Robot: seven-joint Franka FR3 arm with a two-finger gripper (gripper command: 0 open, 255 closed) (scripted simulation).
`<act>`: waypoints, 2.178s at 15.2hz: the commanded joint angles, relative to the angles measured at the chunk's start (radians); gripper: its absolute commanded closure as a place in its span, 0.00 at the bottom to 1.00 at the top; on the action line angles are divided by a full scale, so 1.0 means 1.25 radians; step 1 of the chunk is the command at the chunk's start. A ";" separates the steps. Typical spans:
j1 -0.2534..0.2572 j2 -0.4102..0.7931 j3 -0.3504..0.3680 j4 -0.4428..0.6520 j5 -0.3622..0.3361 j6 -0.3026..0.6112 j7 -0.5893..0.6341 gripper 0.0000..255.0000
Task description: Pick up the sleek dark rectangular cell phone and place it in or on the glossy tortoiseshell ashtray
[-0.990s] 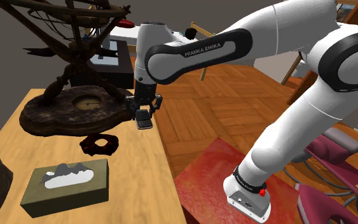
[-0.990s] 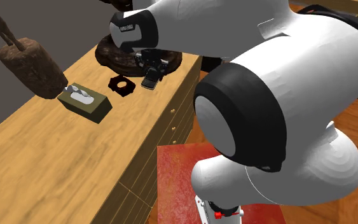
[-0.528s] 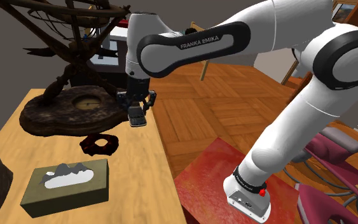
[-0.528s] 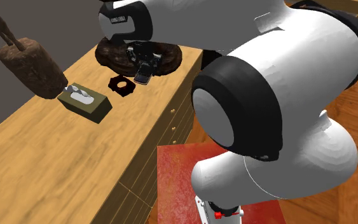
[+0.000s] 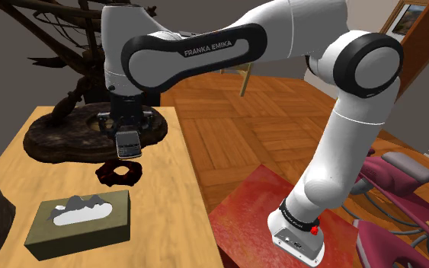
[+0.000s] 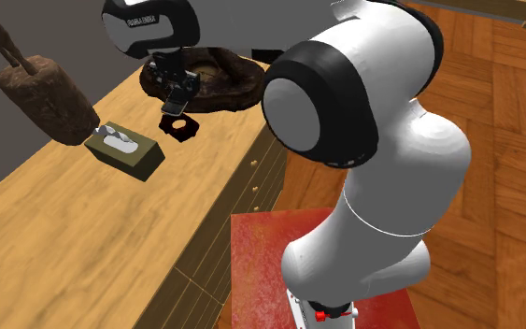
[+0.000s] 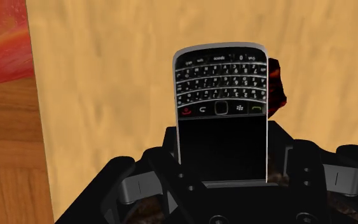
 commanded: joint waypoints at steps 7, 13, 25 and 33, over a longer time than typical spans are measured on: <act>0.045 0.097 0.000 0.050 -0.061 0.032 0.063 1.00; 0.049 0.120 -0.007 0.013 -0.077 0.089 0.071 1.00; 0.051 0.130 -0.010 0.000 -0.085 0.110 0.075 0.00; 0.040 0.088 0.001 0.051 -0.056 0.024 0.056 0.00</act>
